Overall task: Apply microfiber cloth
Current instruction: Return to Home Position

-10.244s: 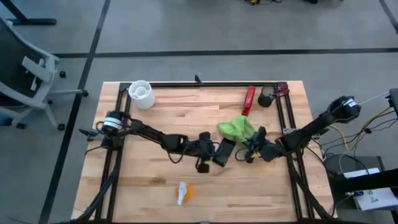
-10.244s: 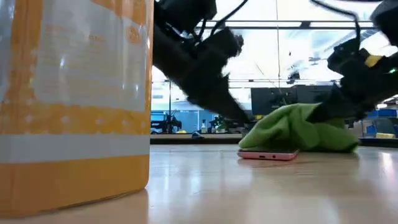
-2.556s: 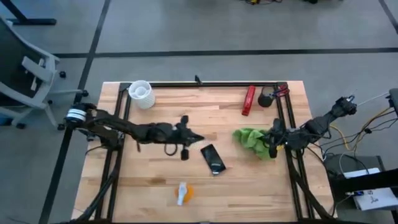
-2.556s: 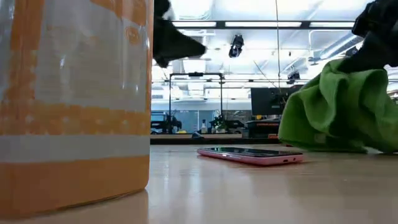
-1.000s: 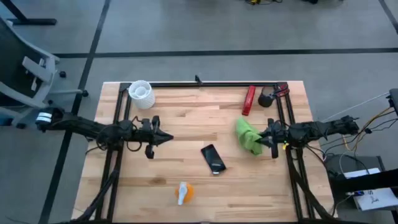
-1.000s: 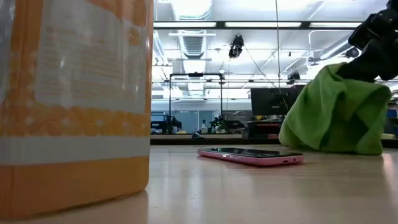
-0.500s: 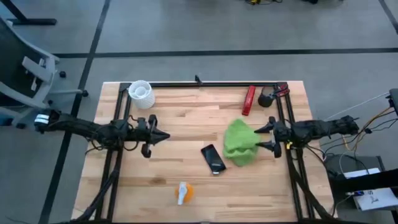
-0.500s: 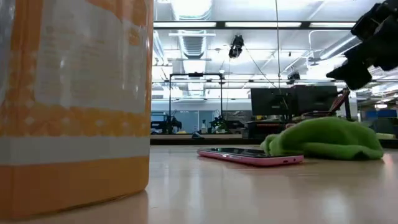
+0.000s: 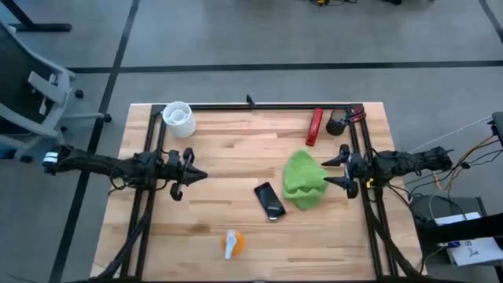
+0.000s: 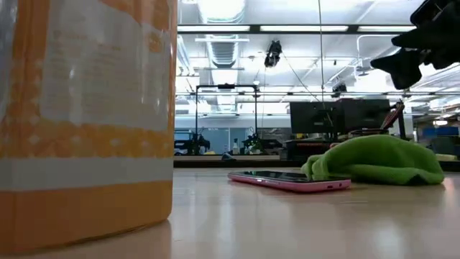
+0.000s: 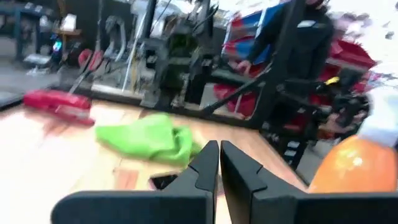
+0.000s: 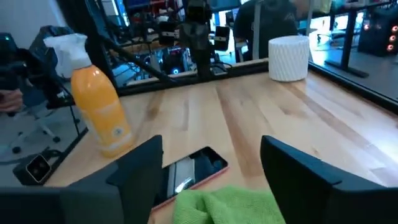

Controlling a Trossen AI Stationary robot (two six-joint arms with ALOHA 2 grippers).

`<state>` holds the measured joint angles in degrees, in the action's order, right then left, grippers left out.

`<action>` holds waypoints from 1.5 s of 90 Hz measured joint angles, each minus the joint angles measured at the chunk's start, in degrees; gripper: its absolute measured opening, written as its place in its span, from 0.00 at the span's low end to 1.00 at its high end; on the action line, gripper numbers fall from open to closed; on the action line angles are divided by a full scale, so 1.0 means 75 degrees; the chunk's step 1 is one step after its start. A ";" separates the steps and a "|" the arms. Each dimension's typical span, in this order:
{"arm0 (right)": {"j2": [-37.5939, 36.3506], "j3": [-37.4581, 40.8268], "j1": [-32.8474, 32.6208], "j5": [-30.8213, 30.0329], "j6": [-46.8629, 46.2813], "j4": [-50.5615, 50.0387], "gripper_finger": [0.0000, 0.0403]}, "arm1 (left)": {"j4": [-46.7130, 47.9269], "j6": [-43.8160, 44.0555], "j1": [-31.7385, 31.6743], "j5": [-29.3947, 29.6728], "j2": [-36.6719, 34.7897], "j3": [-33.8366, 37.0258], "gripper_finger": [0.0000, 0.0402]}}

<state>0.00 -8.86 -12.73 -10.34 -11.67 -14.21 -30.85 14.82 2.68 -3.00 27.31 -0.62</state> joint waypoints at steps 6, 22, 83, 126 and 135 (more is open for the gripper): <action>0.0002 0.0026 0.0000 0.0087 -0.0041 -0.0031 0.55 | 0.0305 -0.0076 -0.0086 0.0003 -0.0232 0.0000 0.00; 0.0005 0.0029 0.0000 0.0265 -0.0036 -0.0005 0.48 | 0.2447 -0.0285 -0.0184 0.0041 -0.1247 -0.0215 0.00; 0.0022 0.0041 0.0000 0.0234 -0.0095 -0.0062 0.36 | 0.4016 -0.0528 -0.0184 0.0311 -0.3362 0.0000 0.00; 0.0002 0.0187 0.0000 0.0176 -0.0098 0.0012 0.31 | 0.4010 -0.0509 -0.0184 0.0314 -0.2610 0.0003 0.00; 0.0006 0.0481 0.0000 0.0178 -0.0096 0.0148 0.29 | 0.4010 -0.0511 -0.0184 0.0318 -0.2470 0.0003 0.00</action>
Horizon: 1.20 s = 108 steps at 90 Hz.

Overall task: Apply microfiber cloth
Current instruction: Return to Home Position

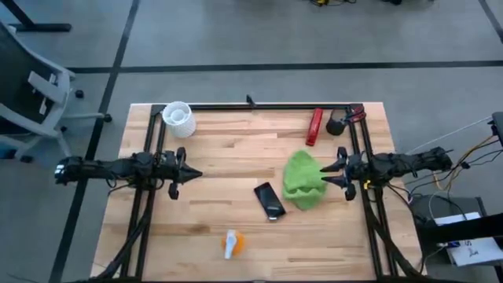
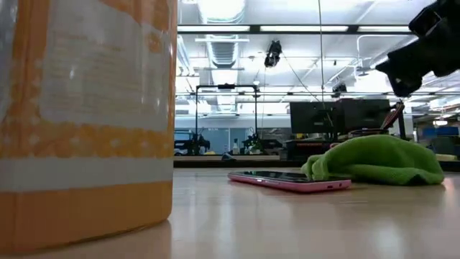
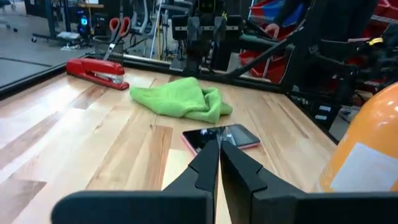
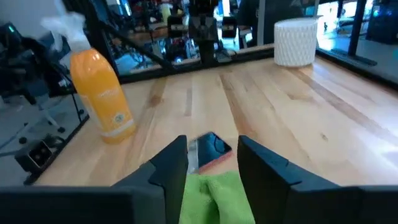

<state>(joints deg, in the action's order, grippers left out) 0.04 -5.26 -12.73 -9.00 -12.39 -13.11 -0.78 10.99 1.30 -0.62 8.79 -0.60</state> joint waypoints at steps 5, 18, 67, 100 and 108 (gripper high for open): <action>0.0047 0.0015 0.0000 0.0006 0.0006 0.0085 0.28 | 0.0000 0.0002 0.0000 0.0001 0.0073 0.0000 0.00; 0.0213 0.0003 0.0000 0.0001 0.0042 0.0056 0.26 | -0.0035 0.0002 0.0000 0.0008 0.0279 -0.0003 0.00; 0.0258 0.0000 0.0000 0.0000 0.0056 0.0021 0.17 | -0.0070 0.0002 0.0000 0.0005 0.0800 -0.0009 0.00; 0.0258 0.0000 0.0000 0.0001 0.0058 0.0021 0.11 | -0.0067 0.0002 -0.0001 0.0002 0.1013 -0.0009 0.00; 0.0258 0.0000 0.0000 0.0001 0.0056 0.0021 0.10 | -0.0067 0.0002 0.0000 0.0002 0.1042 -0.0012 0.00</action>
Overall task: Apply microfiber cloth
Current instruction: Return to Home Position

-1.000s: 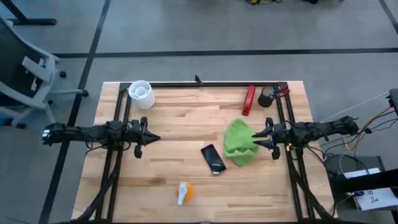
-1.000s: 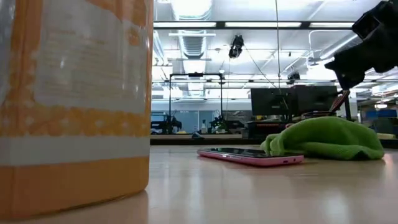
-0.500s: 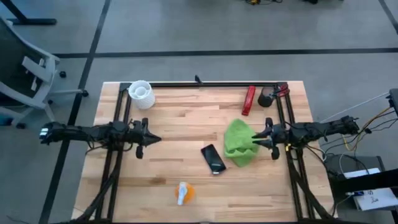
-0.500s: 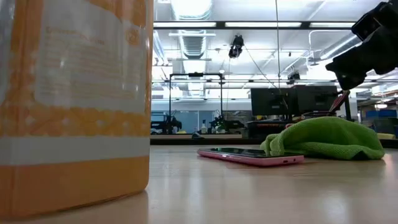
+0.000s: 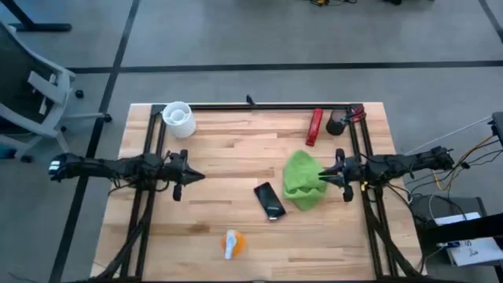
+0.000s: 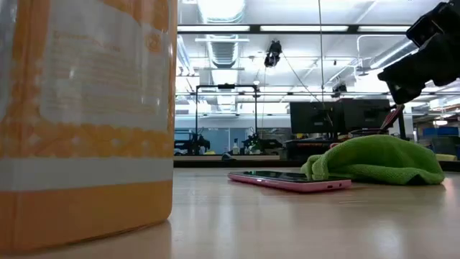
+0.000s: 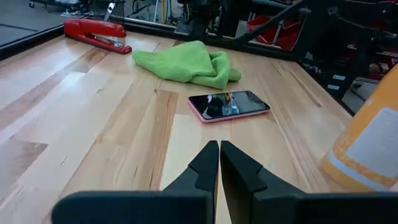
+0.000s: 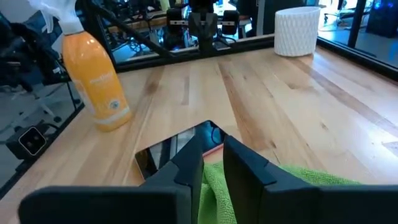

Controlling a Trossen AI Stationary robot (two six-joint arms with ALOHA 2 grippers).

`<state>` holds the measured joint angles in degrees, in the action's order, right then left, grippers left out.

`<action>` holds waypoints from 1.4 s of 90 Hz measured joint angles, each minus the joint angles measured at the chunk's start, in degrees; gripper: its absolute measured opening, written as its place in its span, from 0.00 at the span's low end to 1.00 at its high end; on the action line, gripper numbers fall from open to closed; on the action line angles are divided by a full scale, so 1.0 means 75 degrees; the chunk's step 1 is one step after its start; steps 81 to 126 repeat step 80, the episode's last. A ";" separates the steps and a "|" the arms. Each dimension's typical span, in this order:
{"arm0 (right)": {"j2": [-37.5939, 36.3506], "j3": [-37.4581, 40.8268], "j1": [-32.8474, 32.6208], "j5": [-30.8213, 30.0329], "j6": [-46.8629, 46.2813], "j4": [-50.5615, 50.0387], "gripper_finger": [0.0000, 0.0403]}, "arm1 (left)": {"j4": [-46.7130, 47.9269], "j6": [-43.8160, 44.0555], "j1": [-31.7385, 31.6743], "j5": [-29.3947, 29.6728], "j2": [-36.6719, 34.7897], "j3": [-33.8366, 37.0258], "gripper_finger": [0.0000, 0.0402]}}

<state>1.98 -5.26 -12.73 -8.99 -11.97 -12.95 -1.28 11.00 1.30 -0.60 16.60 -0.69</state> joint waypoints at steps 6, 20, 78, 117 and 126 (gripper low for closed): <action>0.0000 0.0000 0.0000 0.0000 0.0002 -0.0002 0.10 | 0.0000 0.0000 -0.0002 0.0000 0.0027 0.0000 0.00; 0.0000 0.0000 0.0000 -0.0001 0.0003 -0.0002 0.11 | -0.0001 0.0000 0.0000 -0.0003 0.0086 0.0000 0.00; 0.0000 0.0000 0.0000 0.0000 0.0003 -0.0003 0.20 | 0.0000 0.0000 -0.0003 -0.0003 0.0122 -0.0003 0.00; 0.0000 0.0000 0.0000 0.0000 0.0003 -0.0003 0.20 | 0.0000 0.0000 0.0000 -0.0003 0.0128 -0.0003 0.00; 0.0000 0.0000 0.0000 0.0000 0.0003 -0.0003 0.20 | 0.0000 0.0000 0.0000 -0.0003 0.0128 -0.0003 0.00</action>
